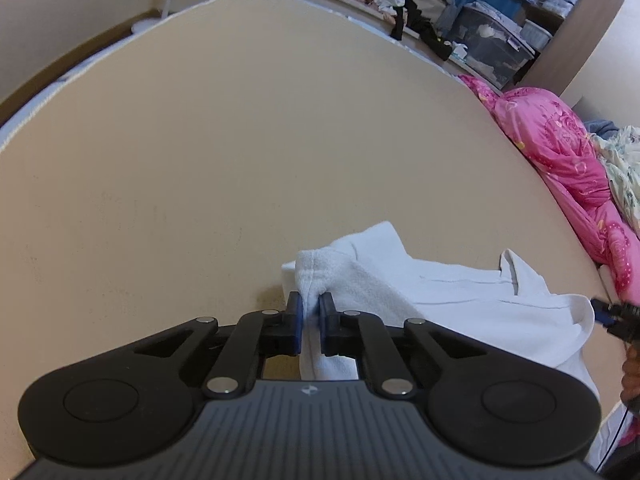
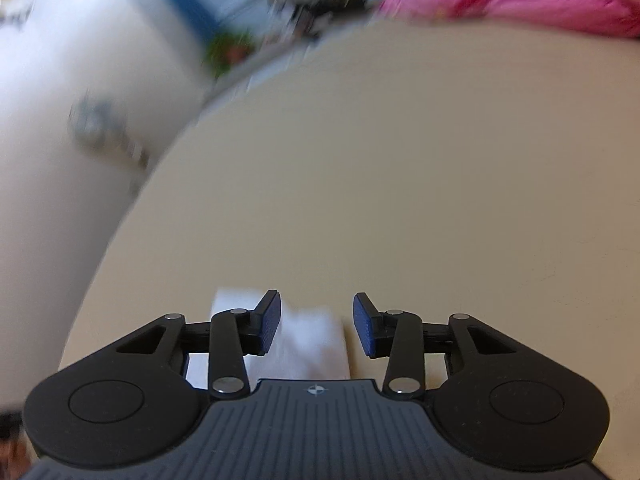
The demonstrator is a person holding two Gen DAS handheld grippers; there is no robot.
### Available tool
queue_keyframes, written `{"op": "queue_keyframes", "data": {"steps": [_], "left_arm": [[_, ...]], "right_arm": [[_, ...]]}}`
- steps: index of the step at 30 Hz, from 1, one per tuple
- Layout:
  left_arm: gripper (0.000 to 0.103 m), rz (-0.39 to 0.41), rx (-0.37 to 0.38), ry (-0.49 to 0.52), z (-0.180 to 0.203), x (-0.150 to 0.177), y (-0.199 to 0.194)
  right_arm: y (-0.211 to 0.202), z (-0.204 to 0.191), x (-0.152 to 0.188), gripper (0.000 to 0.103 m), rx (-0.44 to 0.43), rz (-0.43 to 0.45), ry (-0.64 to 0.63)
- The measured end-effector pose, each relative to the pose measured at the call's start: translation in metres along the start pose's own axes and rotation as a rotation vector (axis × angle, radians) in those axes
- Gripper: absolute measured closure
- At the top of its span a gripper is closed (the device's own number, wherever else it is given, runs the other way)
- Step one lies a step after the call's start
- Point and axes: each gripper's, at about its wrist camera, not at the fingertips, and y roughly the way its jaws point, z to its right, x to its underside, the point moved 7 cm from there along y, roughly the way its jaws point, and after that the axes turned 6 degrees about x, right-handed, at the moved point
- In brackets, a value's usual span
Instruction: Fold small clothes
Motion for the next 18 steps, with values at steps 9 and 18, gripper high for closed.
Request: {"op": "queue_keyframes", "data": {"steps": [9,18], "left_arm": [[0.091,-0.011,-0.019,0.029,0.000,0.002,0.003],[0.084,-0.017,-0.044,0.034,0.008,0.003,0.010]], "right_arm": [[0.004,-0.022,0.020,0.057,0.038,-0.067,-0.251],[0.022,-0.034,0.021,0.053,0.063,-0.048,-0.254]]}}
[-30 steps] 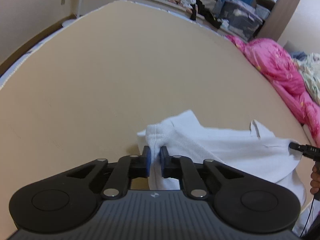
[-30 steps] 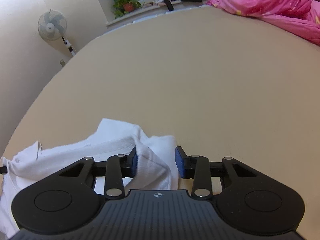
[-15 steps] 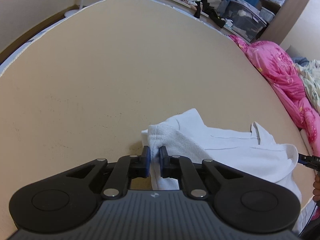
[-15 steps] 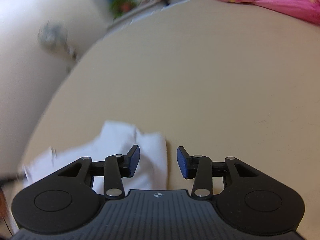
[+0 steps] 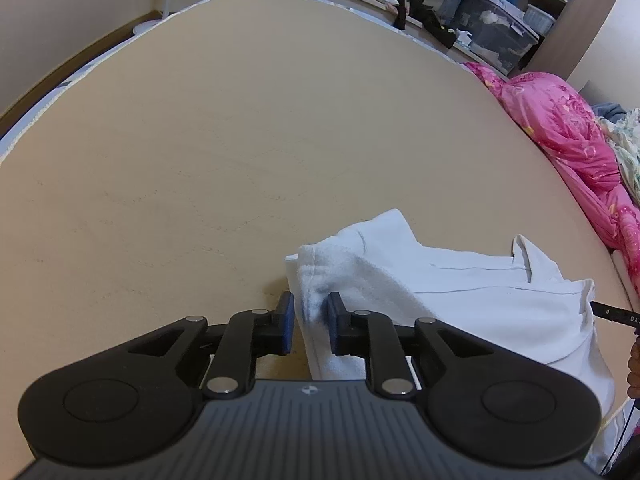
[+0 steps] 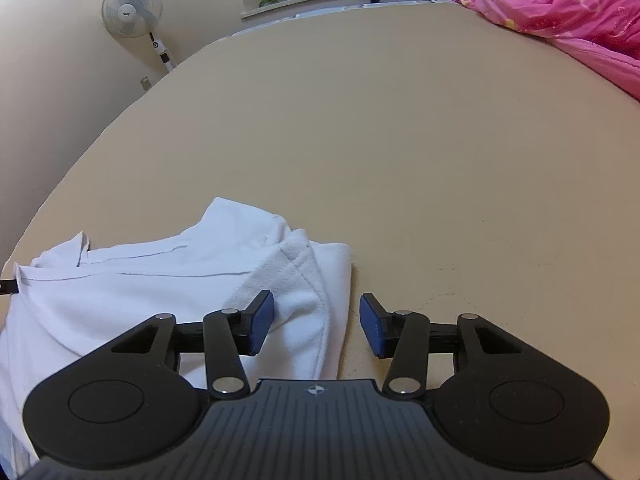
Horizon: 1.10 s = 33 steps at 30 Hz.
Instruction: Fold small clothes
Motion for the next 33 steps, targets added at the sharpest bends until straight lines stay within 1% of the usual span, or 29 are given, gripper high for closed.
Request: {"op": "queue_keyframes", "data": {"steps": [4,5,6,7,8,9,10,11,12,14,15,16,17,18,20,21,23,24,26,28,29,31,32,33], "left_arm": [[0.083,-0.002,-0.005,0.011,0.004,0.001,0.004],[0.084,-0.001,-0.006,0.013,0.005,0.000,0.006],[0.084,0.002,-0.007,0.015,0.006,-0.001,0.006],[0.084,0.005,-0.007,0.018,0.006,-0.001,0.007],[0.084,0.007,-0.006,0.022,0.007,-0.001,0.008],[0.089,0.012,-0.007,0.026,0.008,-0.002,0.008],[0.098,0.020,-0.008,0.034,0.009,-0.003,0.007],[0.098,0.043,-0.005,0.048,0.011,-0.006,0.003],[0.098,0.091,-0.010,0.062,0.014,-0.011,-0.005],[0.098,0.216,-0.047,0.097,0.022,-0.024,-0.023],[0.098,0.268,-0.077,0.121,0.026,-0.028,-0.030],[0.098,0.291,-0.103,0.140,0.028,-0.030,-0.031],[0.098,0.266,-0.117,0.142,0.027,-0.029,-0.024],[0.098,0.215,-0.125,0.133,0.024,-0.026,-0.013],[0.098,0.106,-0.175,0.109,0.014,-0.017,0.010],[0.098,0.093,-0.180,0.094,0.012,-0.016,0.014],[0.098,0.154,-0.157,0.087,0.014,-0.023,0.008],[0.098,0.193,-0.155,0.095,0.016,-0.028,0.003],[0.098,0.230,-0.163,0.089,0.015,-0.034,-0.001],[0.098,0.221,-0.179,0.072,0.010,-0.034,0.004],[0.098,0.197,-0.186,0.069,0.008,-0.031,0.010],[0.096,0.137,-0.176,0.052,0.003,-0.024,0.022],[0.094,0.111,-0.167,0.041,0.001,-0.020,0.026],[0.093,0.111,-0.164,0.039,-0.003,-0.021,0.023]], "right_arm": [[0.004,-0.003,-0.002,0.054,0.007,0.023,0.018],[0.005,-0.005,-0.002,0.058,0.006,0.030,0.021],[0.004,-0.008,-0.003,0.070,0.003,0.042,0.011],[0.005,-0.012,-0.004,0.077,0.004,0.056,0.000],[0.004,-0.013,-0.005,0.090,0.005,0.069,-0.006],[0.004,-0.015,-0.007,0.097,0.002,0.078,-0.005],[0.002,-0.014,-0.010,0.097,-0.003,0.097,0.014],[-0.002,-0.010,-0.015,0.098,-0.006,0.123,0.049],[-0.009,-0.005,-0.023,0.098,-0.023,0.170,0.116],[-0.023,0.003,-0.036,0.098,-0.055,0.256,0.210],[-0.029,0.004,-0.041,0.099,-0.039,0.299,0.229],[-0.031,0.004,-0.044,0.099,-0.015,0.319,0.228],[-0.028,0.003,-0.046,0.099,0.005,0.318,0.221],[-0.018,0.003,-0.045,0.099,0.020,0.278,0.215],[0.005,0.000,-0.040,0.099,0.078,0.194,0.174],[0.014,-0.002,-0.038,0.099,0.094,0.171,0.147],[0.021,-0.003,-0.042,0.099,0.094,0.175,0.152],[0.020,-0.003,-0.047,0.099,0.084,0.195,0.171],[0.015,-0.005,-0.054,0.099,0.069,0.243,0.185],[0.014,-0.009,-0.058,0.099,0.067,0.283,0.182],[0.018,-0.011,-0.057,0.099,0.067,0.278,0.182],[0.033,-0.014,-0.051,0.097,0.092,0.221,0.160],[0.043,-0.015,-0.045,0.095,0.103,0.170,0.143],[0.052,-0.015,-0.037,0.095,0.123,0.106,0.128]]}}
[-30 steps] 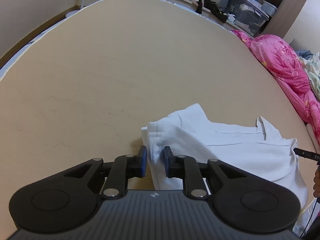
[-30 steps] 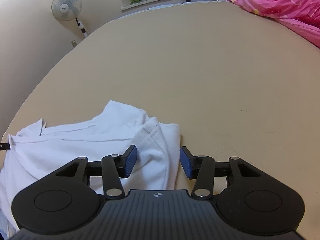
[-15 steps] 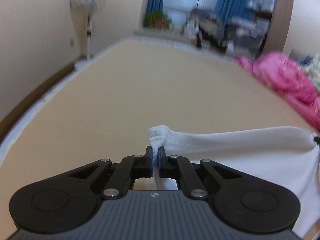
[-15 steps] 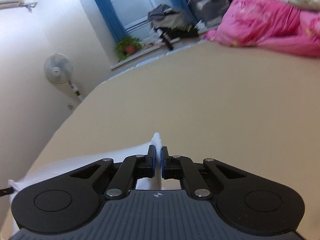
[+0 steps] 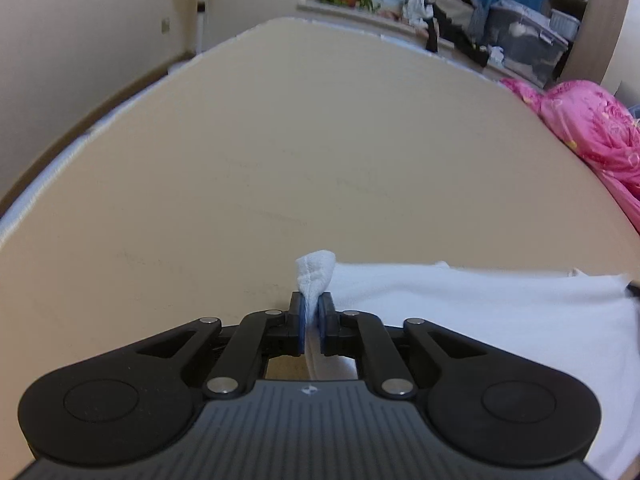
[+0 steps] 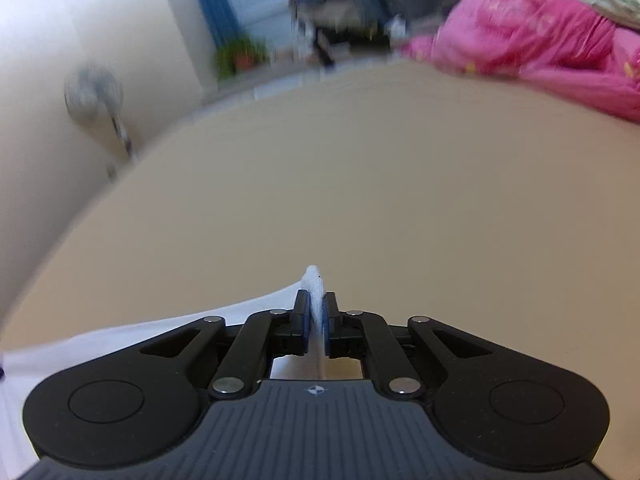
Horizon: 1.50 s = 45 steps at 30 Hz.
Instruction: Fold small clothes
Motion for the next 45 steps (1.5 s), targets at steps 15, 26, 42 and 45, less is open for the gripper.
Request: {"op": "queue_keyframes", "data": {"steps": [15,26,42,45], "left_arm": [[0.034,-0.108,0.116,0.092,0.014,0.075,-0.121],[0.080,-0.298,0.150,0.165,0.018,0.159,-0.109],[0.077,-0.335,0.182,0.130,-0.002,0.174,-0.124],[0.067,-0.194,0.191,0.087,-0.008,0.152,-0.141]], "right_arm": [[-0.143,0.013,0.053,0.057,-0.069,-0.106,-0.018],[-0.140,0.016,0.107,0.068,-0.051,-0.248,-0.090],[-0.152,0.059,0.106,0.102,0.007,-0.282,0.011],[-0.172,0.063,0.085,0.088,0.076,-0.123,-0.012]]}}
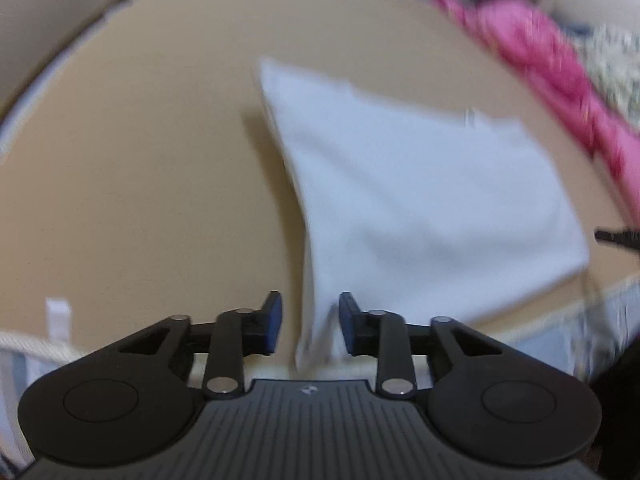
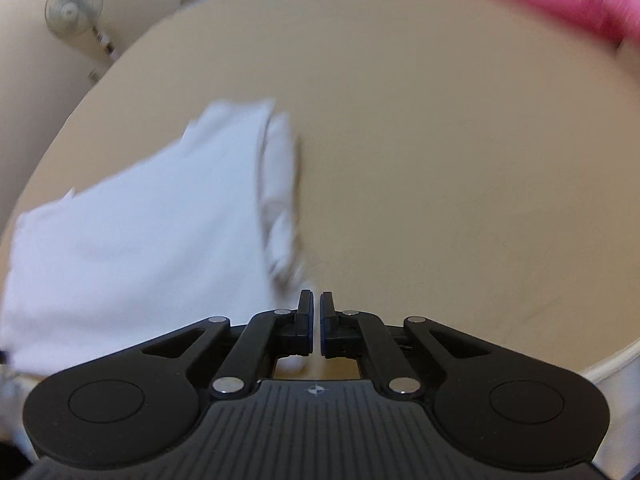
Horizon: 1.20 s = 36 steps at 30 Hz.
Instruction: Fold small clothes
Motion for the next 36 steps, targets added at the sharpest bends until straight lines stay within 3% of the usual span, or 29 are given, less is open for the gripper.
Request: {"op": "queue_keyframes", "data": {"steps": [2,3,6,9,11,12,19,24,29,36], "left_arm": [[0.067,0.079,0.027,-0.007,0.004,-0.004,-0.012],[0.067,0.102,0.059,-0.009,0.010,-0.005,-0.016],[0.067,0.089,0.118,0.056,0.032,0.003,-0.012],[0.066,-0.065,0.039,0.136,0.041,0.026,0.019],[0.063,-0.205,-0.066,0.133,0.030,0.046,0.041],[0.063,-0.210,-0.064,0.127,0.029,0.048,0.043],[0.055,-0.109,-0.023,0.041,0.018,0.043,0.014],[0.052,-0.067,-0.039,-0.021,0.001,0.026,-0.001],[0.050,-0.044,-0.069,-0.051,-0.017,0.011,-0.006],[0.050,-0.030,-0.077,-0.076,-0.012,-0.001,0.009]], "right_arm": [[-0.011,-0.002,-0.008,0.078,-0.049,0.071,0.023],[-0.012,-0.006,-0.008,0.077,-0.088,0.081,0.020],[-0.009,-0.028,0.001,0.078,-0.185,0.042,-0.041],[0.003,-0.049,0.020,0.076,-0.187,-0.048,-0.153],[0.023,-0.051,0.038,0.076,-0.103,-0.155,-0.234],[0.029,-0.050,0.043,0.076,-0.083,-0.180,-0.248],[0.012,-0.036,0.016,0.073,-0.054,-0.060,-0.145],[-0.008,-0.012,-0.004,0.061,0.012,0.057,-0.047],[-0.003,-0.002,-0.013,0.060,0.025,0.076,0.010],[-0.003,-0.014,-0.009,0.060,0.015,0.086,-0.039]]}}
